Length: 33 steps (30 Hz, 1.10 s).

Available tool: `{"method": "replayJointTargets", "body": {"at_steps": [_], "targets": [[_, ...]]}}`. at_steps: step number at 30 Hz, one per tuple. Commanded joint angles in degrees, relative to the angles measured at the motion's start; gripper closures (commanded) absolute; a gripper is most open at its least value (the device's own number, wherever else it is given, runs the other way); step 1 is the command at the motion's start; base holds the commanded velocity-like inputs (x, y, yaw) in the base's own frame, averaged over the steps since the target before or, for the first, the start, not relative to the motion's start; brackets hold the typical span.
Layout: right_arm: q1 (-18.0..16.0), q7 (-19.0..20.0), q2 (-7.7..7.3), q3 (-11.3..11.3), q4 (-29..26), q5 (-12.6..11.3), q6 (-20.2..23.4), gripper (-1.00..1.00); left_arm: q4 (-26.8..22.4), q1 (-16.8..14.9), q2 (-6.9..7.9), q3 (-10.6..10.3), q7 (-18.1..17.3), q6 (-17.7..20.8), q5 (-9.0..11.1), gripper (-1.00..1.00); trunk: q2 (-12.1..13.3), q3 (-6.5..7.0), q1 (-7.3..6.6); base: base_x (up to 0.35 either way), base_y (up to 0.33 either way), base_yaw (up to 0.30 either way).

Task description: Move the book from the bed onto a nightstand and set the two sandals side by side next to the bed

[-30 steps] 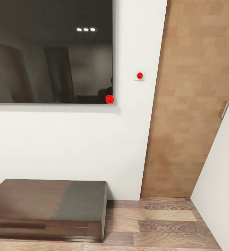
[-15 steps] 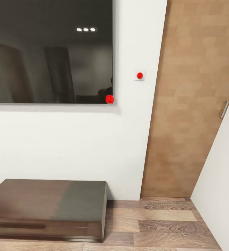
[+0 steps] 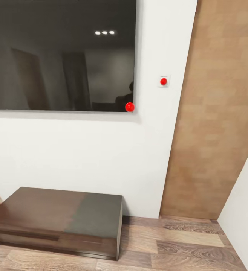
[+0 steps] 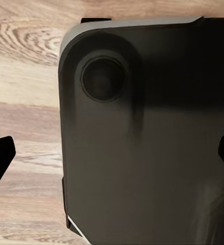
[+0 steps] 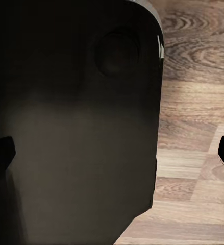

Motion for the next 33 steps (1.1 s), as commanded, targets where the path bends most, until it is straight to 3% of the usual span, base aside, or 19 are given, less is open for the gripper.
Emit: {"method": "replayJointTargets", "body": {"at_steps": [1, 33], "targets": [[-0.01, -0.02, 0.00, 0.01, -0.01, 0.00, -0.09, -1.00, -0.01, -0.01, 0.00, 0.05, -0.07, -0.46, 0.02, -1.00, -0.02, -0.05, 0.00, 0.000, 0.000, 0.269], [-0.01, -0.22, 0.10, 0.13, -0.06, 0.02, -0.19, -1.00, -0.12, 0.00, -0.01, -0.14, -0.09, -2.41, -0.07, -1.00, -0.02, -0.05, 0.00, 0.000, 0.000, 0.287]]}}
